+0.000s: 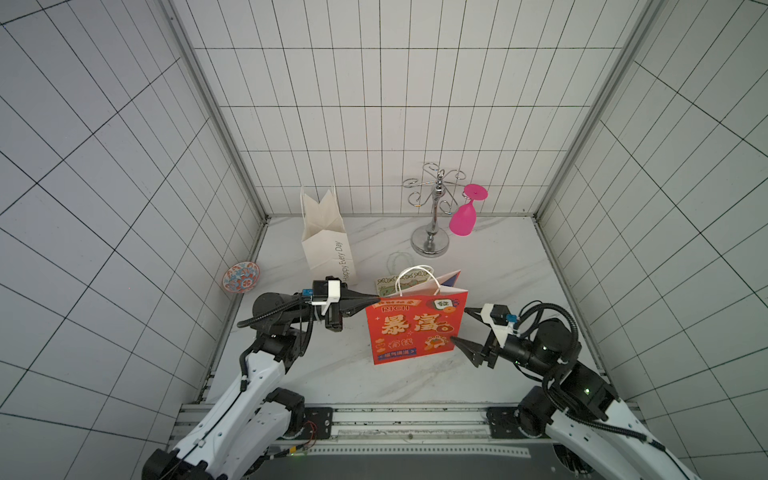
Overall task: Put away the paper bag
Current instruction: Press the paper bag.
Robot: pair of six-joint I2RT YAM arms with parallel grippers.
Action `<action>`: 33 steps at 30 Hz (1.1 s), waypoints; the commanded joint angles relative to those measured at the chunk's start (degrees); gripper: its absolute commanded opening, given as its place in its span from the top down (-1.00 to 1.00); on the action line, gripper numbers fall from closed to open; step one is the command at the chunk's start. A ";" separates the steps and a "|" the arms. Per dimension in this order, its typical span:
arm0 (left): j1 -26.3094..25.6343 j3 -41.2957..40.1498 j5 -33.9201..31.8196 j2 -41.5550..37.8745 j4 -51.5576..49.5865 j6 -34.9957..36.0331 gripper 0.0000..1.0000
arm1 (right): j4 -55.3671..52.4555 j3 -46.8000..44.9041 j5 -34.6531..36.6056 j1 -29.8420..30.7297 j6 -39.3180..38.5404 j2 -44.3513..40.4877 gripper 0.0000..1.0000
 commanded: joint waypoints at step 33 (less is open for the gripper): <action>-1.79 2.10 7.09 -2.21 -18.10 16.00 1.00 | -8.78 21.40 -9.13 0.39 -21.02 11.08 -0.98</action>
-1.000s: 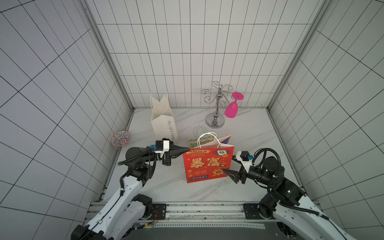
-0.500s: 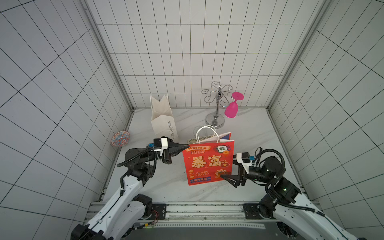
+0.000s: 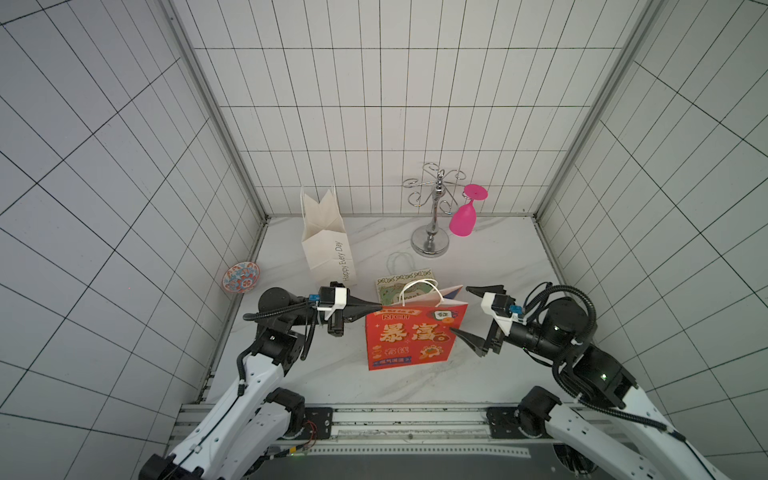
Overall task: Put away the paper bag
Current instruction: Press the paper bag.
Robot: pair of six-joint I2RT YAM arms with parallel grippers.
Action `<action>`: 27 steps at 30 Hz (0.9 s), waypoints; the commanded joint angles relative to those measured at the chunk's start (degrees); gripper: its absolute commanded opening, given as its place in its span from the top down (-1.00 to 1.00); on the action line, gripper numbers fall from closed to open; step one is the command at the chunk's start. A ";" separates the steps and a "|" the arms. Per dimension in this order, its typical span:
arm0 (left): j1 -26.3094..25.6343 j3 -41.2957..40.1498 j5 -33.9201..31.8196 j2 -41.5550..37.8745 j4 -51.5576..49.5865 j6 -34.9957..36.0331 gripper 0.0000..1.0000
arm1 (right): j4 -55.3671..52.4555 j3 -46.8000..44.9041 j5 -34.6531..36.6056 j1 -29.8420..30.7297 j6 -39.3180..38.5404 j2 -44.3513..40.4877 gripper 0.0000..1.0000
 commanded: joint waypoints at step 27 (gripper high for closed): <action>-1.01 3.27 3.73 -0.88 -6.40 6.66 1.00 | 1.99 2.11 -18.35 -3.50 -4.68 5.94 0.66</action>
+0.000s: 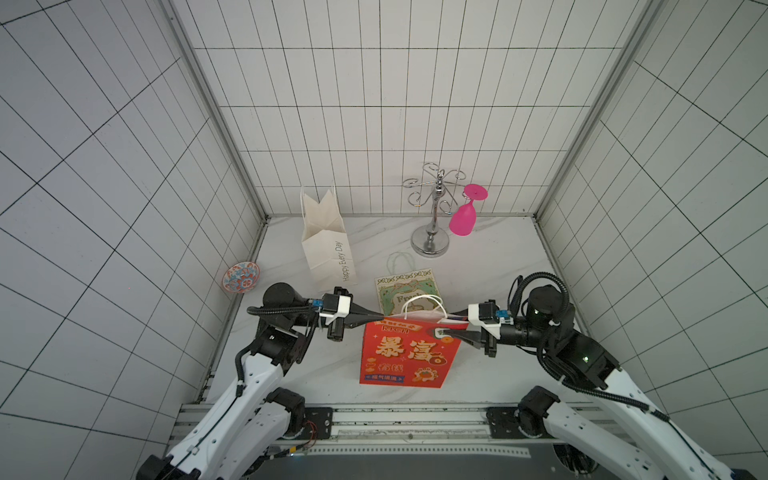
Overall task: Put away the paper bag
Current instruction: Press the paper bag.
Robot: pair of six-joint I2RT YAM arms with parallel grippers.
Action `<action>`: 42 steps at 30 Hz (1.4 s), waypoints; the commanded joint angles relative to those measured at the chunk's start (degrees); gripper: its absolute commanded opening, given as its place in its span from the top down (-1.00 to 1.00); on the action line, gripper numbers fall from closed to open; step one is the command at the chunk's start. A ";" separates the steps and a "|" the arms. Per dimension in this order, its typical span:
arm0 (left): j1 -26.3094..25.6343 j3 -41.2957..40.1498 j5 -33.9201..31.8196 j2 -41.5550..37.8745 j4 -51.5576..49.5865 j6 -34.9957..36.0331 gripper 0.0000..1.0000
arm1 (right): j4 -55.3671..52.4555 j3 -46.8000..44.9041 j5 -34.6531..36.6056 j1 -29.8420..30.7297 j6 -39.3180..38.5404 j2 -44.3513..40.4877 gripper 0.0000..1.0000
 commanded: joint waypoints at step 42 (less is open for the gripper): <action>-2.62 1.90 -2.34 3.38 -8.40 0.48 1.00 | -4.89 7.02 0.74 -3.71 -4.54 -1.57 0.50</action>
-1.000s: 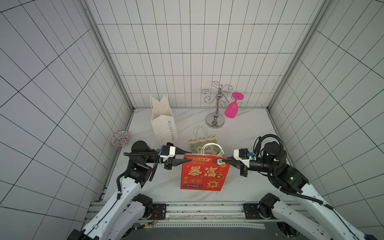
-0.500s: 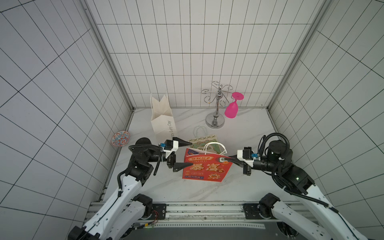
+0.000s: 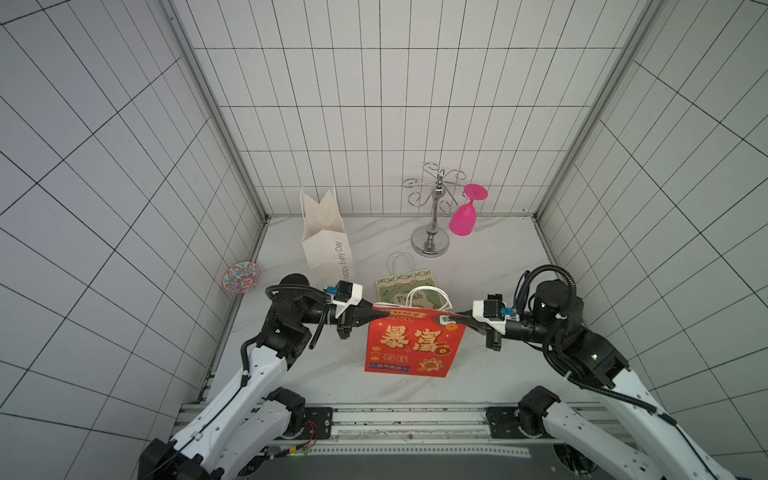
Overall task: Put away the paper bag
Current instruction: Press the paper bag.
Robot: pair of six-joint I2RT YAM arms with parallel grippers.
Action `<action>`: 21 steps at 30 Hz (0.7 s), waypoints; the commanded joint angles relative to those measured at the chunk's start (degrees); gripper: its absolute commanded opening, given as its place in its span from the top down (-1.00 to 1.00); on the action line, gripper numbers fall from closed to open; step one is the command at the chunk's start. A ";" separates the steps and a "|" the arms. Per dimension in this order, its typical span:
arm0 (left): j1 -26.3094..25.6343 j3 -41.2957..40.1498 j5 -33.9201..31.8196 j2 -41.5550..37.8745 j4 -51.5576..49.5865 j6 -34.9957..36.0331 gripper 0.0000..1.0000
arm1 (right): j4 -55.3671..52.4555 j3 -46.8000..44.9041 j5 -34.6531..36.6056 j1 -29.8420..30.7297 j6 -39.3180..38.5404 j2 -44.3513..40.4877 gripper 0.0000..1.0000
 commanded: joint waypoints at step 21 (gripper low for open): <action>-1.18 0.88 -0.69 -1.19 11.71 -8.73 1.00 | 17.98 -7.55 -9.48 -1.09 20.92 -2.10 0.74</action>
